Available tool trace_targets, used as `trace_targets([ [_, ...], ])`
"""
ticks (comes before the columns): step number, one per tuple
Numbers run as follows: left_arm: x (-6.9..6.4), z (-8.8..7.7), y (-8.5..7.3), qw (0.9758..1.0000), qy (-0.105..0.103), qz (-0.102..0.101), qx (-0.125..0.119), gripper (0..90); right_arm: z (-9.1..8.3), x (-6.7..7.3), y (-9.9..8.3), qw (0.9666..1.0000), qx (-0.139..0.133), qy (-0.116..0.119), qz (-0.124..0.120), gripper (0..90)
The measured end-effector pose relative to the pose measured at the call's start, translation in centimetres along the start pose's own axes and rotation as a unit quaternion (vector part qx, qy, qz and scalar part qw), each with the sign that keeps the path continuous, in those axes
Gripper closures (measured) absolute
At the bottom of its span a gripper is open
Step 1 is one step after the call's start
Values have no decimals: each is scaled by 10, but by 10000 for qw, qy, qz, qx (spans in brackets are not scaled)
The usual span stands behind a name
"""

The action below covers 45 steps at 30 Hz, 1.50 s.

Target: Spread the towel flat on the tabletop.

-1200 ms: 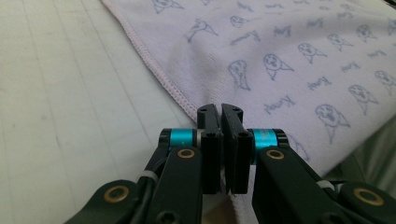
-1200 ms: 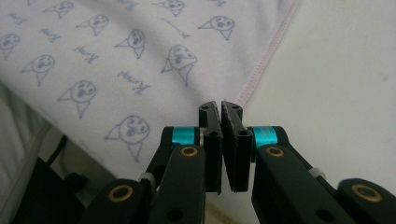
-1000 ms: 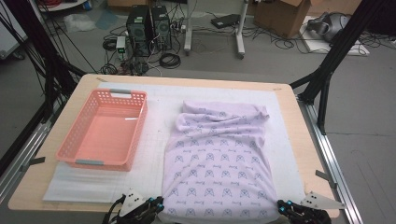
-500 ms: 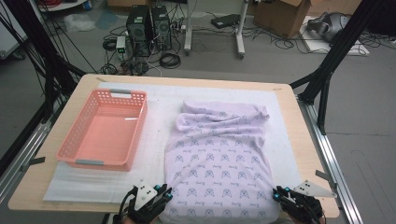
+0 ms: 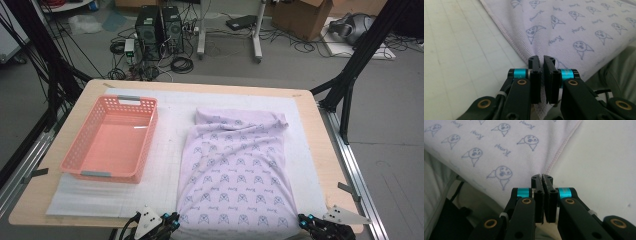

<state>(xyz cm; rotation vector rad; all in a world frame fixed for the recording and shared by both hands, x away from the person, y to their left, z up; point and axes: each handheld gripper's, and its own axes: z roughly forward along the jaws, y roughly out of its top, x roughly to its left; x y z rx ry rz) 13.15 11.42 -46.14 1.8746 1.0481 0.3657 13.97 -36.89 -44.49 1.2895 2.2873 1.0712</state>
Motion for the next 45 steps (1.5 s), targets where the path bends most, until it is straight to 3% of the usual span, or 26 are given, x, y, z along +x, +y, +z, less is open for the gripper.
trace_targets([
  [3, 0, -1, 0, 9999, -77, -59, -118, 796, -4, 1, -4, 9999, -29, 42, 106, 867],
  [6, 10, 1, 8, 9991, 1, -273, -318, 612, -4, 2, 0, 9993, -286, -29, 225, 701],
  [9, 24, 7, 17, 9976, -8, -505, -476, 562, 2, -2, 9, 9982, -440, -233, 345, 640],
  [11, 31, 14, 24, 9977, 35, -480, -475, 548, 11, -6, 15, 9977, -395, -401, 373, 607],
  [15, 42, 34, 37, 9983, -83, -461, -347, 538, 27, -12, 26, 9969, -376, -525, 446, 582],
  [19, 41, 52, 46, 9994, -46, -333, -130, 526, 42, -15, 35, 9967, -337, -567, 471, 590],
  [22, 37, 59, 48, 9997, 85, -209, -46, 524, 47, -16, 38, 9964, -305, -662, 433, 649],
  [24, 33, 60, 47, 9996, 294, -4, -25, 567, 46, -17, 37, 9960, -305, -691, 473, 723],
  [25, 32, 59, 46, 9990, 433, 136, -13, 636, 45, -17, 37, 9959, -311, -703, 483, 780],
  [26, 32, 58, 45, 9989, 452, 135, -5, 728, 45, -17, 36, 9962, -310, -615, 529, 842],
  [27, 34, 57, 46, 9991, 426, 12, 6, 778, 45, -17, 36, 9967, -295, -526, 536, 870],
  [28, 34, 56, 46, 9991, 410, -12, 41, 810, 44, -16, 36, 9969, -285, -573, 462, 875],
  [36, 27, 38, 36, 9998, 127, -137, -33, 838, 27, -12, 27, 9984, -257, -301, 394, 884],
  [45, 14, 18, 20, 10000, -85, 19, -5, 869, 4, -3, 12, 9993, -216, -147, 249, 886],
])
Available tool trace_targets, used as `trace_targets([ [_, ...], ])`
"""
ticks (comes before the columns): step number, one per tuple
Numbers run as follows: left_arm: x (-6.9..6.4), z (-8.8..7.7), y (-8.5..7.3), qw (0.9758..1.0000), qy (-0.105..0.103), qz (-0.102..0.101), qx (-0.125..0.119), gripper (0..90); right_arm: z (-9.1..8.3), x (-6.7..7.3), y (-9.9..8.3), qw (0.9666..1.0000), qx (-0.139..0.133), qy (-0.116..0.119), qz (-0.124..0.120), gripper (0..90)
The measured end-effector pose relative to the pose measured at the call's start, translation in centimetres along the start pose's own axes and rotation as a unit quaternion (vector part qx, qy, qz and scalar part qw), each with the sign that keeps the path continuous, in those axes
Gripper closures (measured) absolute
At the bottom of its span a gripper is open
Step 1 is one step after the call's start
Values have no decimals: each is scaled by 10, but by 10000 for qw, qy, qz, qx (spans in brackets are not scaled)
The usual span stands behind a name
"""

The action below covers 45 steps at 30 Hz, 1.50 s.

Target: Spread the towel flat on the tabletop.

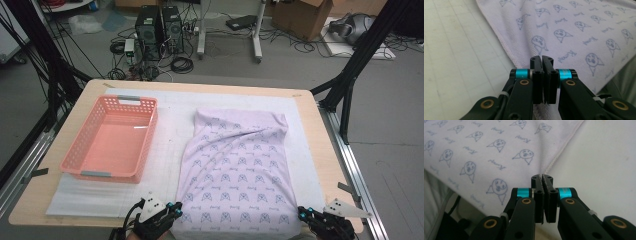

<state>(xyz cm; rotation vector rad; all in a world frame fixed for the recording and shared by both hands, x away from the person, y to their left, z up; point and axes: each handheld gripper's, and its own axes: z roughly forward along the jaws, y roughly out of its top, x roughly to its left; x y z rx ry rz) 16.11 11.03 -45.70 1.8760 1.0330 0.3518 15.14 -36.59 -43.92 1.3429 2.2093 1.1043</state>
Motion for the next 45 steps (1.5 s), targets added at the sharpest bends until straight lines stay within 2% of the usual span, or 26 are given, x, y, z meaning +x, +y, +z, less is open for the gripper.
trace_targets([
  [4, -2, -6, -1, 9999, -111, 23, -60, 842, -10, 5, -9, 9999, 90, 112, -29, 872],
  [5, -1, -6, 1, 9999, -58, 75, -123, 787, -12, 6, -10, 9999, 74, 141, 18, 850],
  [6, 1, -6, 3, 9998, 5, 59, -196, 683, -13, 6, -9, 9999, -3, 131, 67, 783],
  [7, 5, -6, 7, 9997, 22, -14, -249, 635, -14, 6, -7, 9998, -98, 74, 130, 734],
  [10, 15, -1, 15, 9991, 129, -233, -340, 577, -9, 3, 2, 9992, -282, -119, 244, 684],
  [11, 17, 1, 17, 9992, 157, -214, -304, 576, -4, 1, 4, 9990, -247, -224, 290, 680],
  [13, 21, 11, 18, 9992, 206, -305, -159, 577, 5, -1, 7, 9988, -172, -340, 323, 670],
  [15, 22, 20, 17, 9991, 182, -386, 5, 582, 14, -3, 9, 9987, -93, -365, 347, 670],
  [17, 17, 23, 15, 9995, 146, -288, -8, 607, 21, -2, 10, 9988, 20, -372, 304, 687],
  [18, 15, 24, 15, 9997, 159, -208, -11, 673, 25, 0, 11, 9988, 88, -440, 181, 708],
  [19, 10, 24, 13, 9995, 324, -55, -13, 730, 25, 2, 11, 9988, 83, -477, 121, 768],
  [20, 9, 24, 13, 9995, 329, -15, -7, 839, 25, 2, 11, 9994, 98, -312, 91, 867],
  [23, 6, 21, 14, 9992, 360, -145, 88, 873, 24, 3, 11, 9995, 131, -275, 79, 880],
  [29, 8, 4, 5, 9993, 228, -287, 13, 873, 5, -4, 1, 9997, 101, -72, 195, 883],
  [34, -2, -4, -3, 9996, 82, -242, 78, 871, -9, -2, -9, 9996, 222, 22, 186, 883],
  [36, -6, -6, -6, 9997, 107, -185, 110, 856, -12, -1, -13, 9994, 316, 62, 138, 882],
  [37, -6, -6, -6, 9997, 137, -167, 113, 826, -12, -1, -14, 9993, 325, 104, 136, 878],
  [38, -5, -7, -5, 9997, 137, -210, 35, 755, -14, 0, -15, 9994, 294, 107, 133, 858],
  [39, -2, -7, -3, 9996, 148, -235, -67, 678, -16, 0, -14, 9996, 201, 77, 196, 788],
  [41, 3, -6, 2, 9990, 168, -330, -256, 598, -19, -1, -11, 9995, -45, 38, 325, 689],
  [43, 9, -3, 7, 9984, 223, -388, -334, 584, -17, -3, -5, 9987, -267, -82, 434, 673],
  [45, 14, 2, 11, 9984, 249, -417, -297, 584, -9, -4, 0, 9983, -273, -298, 426, 663],
])
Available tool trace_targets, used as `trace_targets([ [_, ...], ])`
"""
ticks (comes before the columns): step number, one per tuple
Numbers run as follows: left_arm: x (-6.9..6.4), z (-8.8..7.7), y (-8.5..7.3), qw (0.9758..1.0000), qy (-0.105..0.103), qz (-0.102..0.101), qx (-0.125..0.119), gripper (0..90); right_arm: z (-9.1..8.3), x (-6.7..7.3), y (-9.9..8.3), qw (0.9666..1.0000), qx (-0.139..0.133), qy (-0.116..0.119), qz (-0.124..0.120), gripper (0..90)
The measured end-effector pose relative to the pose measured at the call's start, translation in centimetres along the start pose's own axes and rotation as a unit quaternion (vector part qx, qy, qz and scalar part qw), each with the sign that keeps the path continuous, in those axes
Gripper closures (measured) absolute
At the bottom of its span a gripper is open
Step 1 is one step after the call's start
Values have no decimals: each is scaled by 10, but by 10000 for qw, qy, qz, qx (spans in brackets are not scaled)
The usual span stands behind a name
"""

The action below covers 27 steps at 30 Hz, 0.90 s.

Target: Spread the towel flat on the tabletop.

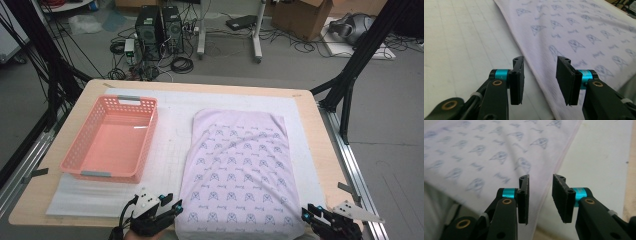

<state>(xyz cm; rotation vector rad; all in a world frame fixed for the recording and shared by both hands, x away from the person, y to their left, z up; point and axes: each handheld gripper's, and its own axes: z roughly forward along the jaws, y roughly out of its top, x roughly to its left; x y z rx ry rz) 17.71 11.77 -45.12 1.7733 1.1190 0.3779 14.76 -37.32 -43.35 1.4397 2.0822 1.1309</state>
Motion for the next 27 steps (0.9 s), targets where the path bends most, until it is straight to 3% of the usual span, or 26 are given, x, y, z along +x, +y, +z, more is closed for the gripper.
trace_targets([
  [3, 4, 13, 1, 9998, -29, -54, 181, 583, 18, 0, 4, 9997, 163, -197, -3, 659],
  [5, 0, 18, 0, 9998, -28, 41, 191, 584, 30, 2, 5, 9991, 323, -258, -57, 690],
  [7, -7, 21, -1, 9995, 64, 227, 220, 671, 31, 4, 6, 9989, 315, -318, -164, 844],
  [8, -9, 21, -2, 9992, 93, 303, 257, 837, 31, 4, 6, 9991, 348, -188, -141, 858],
  [9, -10, 20, -1, 9992, 123, 254, 292, 870, 30, 4, 7, 9989, 367, -210, -192, 868],
  [12, -8, 13, -2, 9992, 145, 137, 353, 879, 24, 1, 5, 9987, 421, -187, -198, 874],
  [16, -3, -2, -10, 9995, -19, -12, 316, 879, 8, -7, -2, 9989, 451, -57, -55, 875],
  [20, -9, -10, -16, 9990, -222, -5, 379, 842, 0, -5, -8, 9980, 619, -37, -120, 873],
  [22, -9, -12, -16, 9992, -257, 8, 311, 701, -2, -3, -8, 9980, 627, -6, -97, 829],
  [24, -6, -13, -13, 9995, -269, -1, 157, 637, -4, -3, -7, 9989, 465, -47, -14, 727],
  [27, -1, -12, -7, 9994, -316, -74, -70, 581, -3, -3, -3, 9998, 192, -62, -38, 680],
])
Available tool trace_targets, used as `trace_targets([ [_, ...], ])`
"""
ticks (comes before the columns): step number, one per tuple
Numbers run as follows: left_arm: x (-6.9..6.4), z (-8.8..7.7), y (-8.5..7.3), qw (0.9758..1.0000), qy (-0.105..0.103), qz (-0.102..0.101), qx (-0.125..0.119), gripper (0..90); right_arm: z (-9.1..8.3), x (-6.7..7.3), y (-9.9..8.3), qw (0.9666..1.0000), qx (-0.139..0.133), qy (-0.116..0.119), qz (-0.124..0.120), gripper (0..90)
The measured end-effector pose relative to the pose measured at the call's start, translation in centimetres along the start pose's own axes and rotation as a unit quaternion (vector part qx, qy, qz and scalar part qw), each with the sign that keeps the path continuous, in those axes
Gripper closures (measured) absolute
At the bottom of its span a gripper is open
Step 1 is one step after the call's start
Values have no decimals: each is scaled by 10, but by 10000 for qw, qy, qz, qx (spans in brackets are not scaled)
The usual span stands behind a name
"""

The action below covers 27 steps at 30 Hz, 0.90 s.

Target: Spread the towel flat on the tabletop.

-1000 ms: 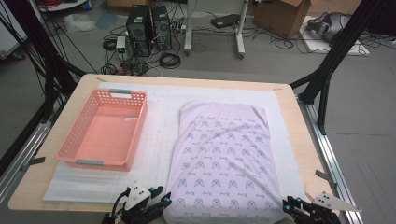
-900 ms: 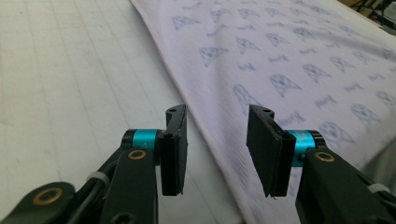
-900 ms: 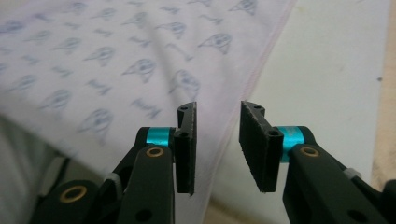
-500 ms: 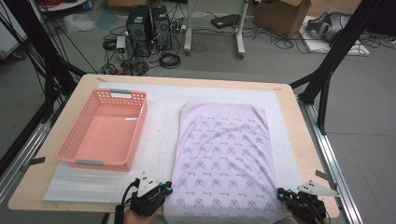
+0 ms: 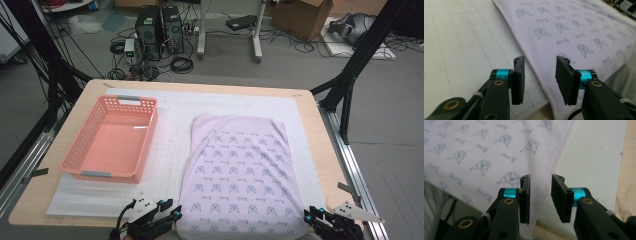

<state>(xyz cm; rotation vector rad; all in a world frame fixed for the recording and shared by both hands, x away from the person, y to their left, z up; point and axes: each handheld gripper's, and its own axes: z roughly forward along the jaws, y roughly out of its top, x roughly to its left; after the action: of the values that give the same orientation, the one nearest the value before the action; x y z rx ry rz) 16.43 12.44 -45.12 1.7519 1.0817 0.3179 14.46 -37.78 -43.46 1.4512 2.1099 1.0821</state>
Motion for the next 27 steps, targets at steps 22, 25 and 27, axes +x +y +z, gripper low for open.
trace_targets([
  [22, 38, 34, 57, 9988, -252, 180, -367, 441, 36, -13, 39, 9989, -442, -16, -142, 591],
  [25, 46, 47, 69, 9990, -285, 177, -307, 445, 43, -15, 47, 9988, -455, 4, -188, 588],
  [27, 52, 57, 77, 9991, -299, 192, -242, 449, 47, -18, 51, 9988, -447, 20, -176, 588],
])
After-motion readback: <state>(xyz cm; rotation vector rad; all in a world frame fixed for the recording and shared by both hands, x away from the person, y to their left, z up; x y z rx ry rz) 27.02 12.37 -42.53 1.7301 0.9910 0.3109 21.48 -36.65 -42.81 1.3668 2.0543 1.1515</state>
